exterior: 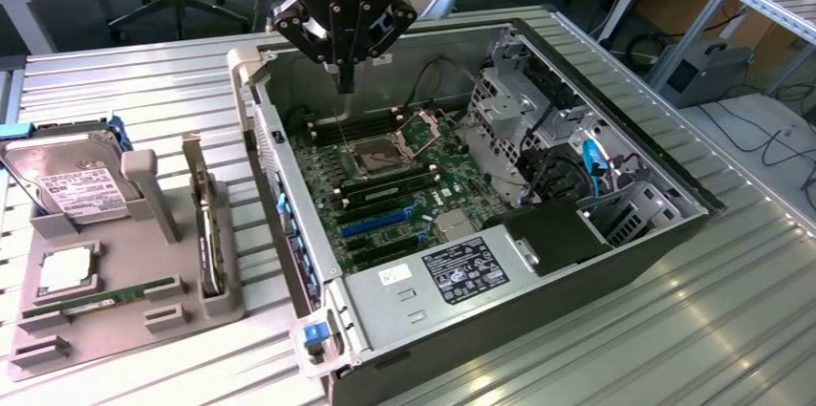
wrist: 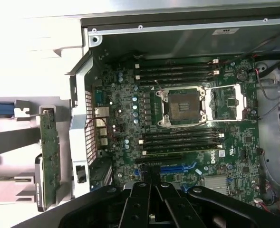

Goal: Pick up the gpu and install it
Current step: 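Reach for the gpu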

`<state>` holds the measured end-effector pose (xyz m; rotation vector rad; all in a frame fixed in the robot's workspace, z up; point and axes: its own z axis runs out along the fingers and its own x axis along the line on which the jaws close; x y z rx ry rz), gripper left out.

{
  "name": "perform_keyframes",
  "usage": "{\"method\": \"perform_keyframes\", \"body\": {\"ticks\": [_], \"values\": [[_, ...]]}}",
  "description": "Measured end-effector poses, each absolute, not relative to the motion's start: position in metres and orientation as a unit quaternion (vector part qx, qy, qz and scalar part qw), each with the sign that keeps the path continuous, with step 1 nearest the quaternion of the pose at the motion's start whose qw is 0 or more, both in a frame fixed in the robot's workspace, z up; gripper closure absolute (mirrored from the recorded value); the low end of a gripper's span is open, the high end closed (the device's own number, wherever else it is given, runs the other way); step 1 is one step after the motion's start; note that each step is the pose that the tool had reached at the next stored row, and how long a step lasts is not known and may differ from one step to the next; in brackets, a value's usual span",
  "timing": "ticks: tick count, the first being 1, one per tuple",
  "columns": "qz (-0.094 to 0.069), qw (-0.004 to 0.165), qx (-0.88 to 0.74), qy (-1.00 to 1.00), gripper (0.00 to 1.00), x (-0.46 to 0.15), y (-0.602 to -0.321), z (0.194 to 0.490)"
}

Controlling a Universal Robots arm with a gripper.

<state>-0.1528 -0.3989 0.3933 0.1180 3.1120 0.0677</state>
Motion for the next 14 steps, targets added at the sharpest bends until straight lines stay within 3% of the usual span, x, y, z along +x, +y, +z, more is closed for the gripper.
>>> {"method": "perform_keyframes", "body": {"ticks": [14], "values": [[0.022,0.013,0.038,0.999,0.89,-0.1612,-0.3989,0.3933]]}}
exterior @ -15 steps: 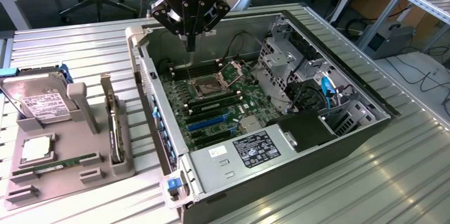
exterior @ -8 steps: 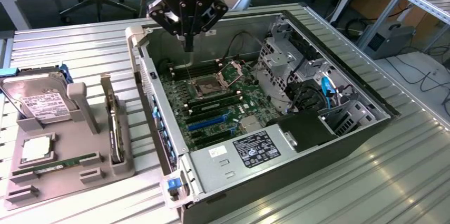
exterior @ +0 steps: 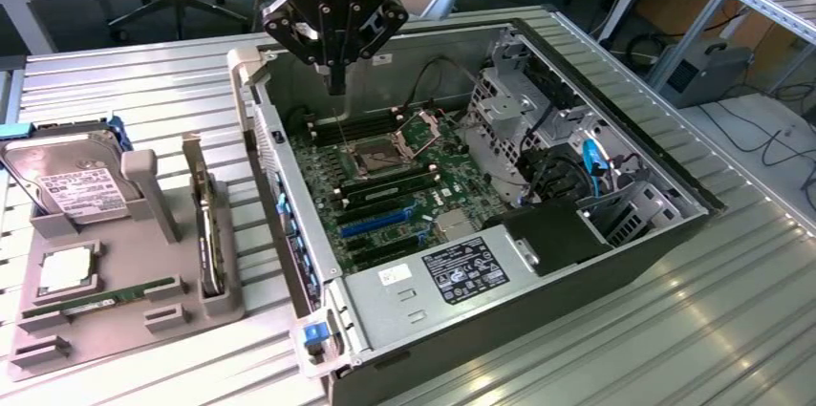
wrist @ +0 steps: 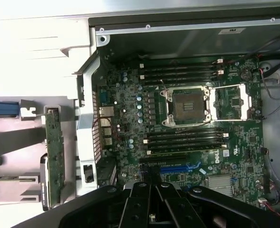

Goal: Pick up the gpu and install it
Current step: 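Reach for the gpu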

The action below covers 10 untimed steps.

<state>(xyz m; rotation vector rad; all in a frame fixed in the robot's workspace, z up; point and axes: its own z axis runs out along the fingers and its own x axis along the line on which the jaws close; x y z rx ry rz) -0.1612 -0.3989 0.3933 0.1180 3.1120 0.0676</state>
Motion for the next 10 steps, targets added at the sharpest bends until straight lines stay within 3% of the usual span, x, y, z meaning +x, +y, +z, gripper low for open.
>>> {"method": "perform_keyframes", "body": {"ticks": [10], "values": [[0.022,0.013,0.038,0.999,0.89,-0.1687,-0.3989,0.3933]]}}
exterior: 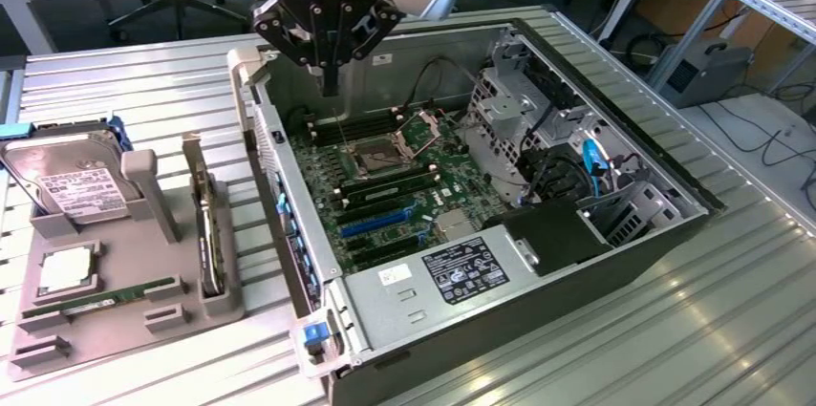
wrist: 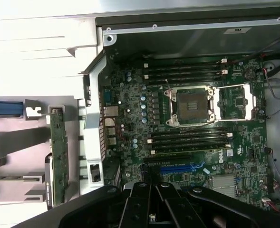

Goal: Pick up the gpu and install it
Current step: 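Reach for the gpu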

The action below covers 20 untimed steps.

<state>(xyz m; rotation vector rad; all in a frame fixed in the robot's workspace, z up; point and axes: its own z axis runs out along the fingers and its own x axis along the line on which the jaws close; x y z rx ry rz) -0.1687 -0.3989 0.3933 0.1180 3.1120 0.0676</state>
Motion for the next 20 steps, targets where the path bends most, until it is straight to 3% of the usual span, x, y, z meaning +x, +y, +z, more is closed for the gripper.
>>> {"method": "perform_keyframes", "body": {"ticks": [20], "values": [[0.022,0.013,0.038,0.999,0.89,-0.1792,-0.3989,0.3933]]}}
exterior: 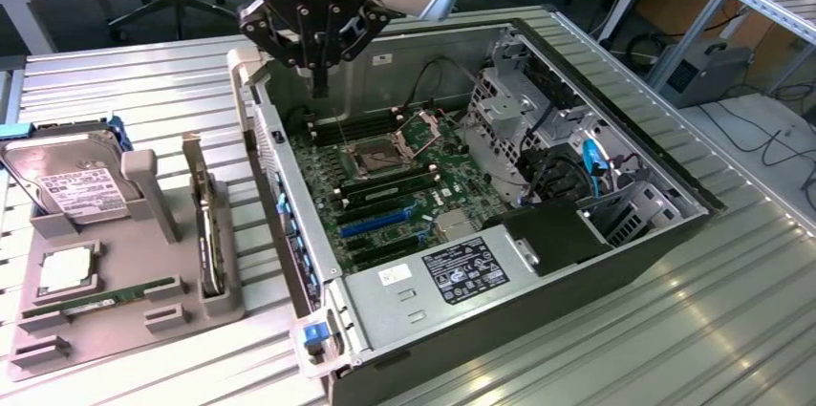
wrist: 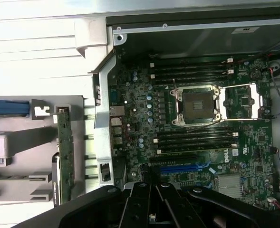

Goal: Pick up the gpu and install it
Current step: 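Reach for the gpu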

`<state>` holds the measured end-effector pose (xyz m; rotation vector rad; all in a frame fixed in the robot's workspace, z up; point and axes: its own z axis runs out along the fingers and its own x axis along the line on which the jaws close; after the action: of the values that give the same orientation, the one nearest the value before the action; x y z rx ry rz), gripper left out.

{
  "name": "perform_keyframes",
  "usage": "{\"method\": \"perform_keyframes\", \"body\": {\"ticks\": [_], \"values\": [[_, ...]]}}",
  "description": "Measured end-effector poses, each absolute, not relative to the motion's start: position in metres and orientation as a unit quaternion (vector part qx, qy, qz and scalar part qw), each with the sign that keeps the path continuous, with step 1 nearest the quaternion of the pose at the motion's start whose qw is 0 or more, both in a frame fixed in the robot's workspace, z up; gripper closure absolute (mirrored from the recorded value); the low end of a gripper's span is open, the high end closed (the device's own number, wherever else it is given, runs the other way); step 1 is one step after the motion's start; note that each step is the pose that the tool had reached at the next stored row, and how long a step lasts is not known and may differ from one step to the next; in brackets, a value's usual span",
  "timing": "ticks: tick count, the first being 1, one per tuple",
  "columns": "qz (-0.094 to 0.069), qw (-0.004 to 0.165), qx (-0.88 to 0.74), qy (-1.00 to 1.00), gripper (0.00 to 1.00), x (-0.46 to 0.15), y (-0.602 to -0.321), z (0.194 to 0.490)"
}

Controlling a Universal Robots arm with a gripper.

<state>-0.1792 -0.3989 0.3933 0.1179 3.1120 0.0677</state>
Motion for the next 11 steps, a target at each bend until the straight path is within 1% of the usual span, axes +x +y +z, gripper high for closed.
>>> {"method": "perform_keyframes", "body": {"ticks": [11], "values": [[0.022,0.013,0.038,0.999,0.89,-0.1844,-0.3989,0.3933]]}}
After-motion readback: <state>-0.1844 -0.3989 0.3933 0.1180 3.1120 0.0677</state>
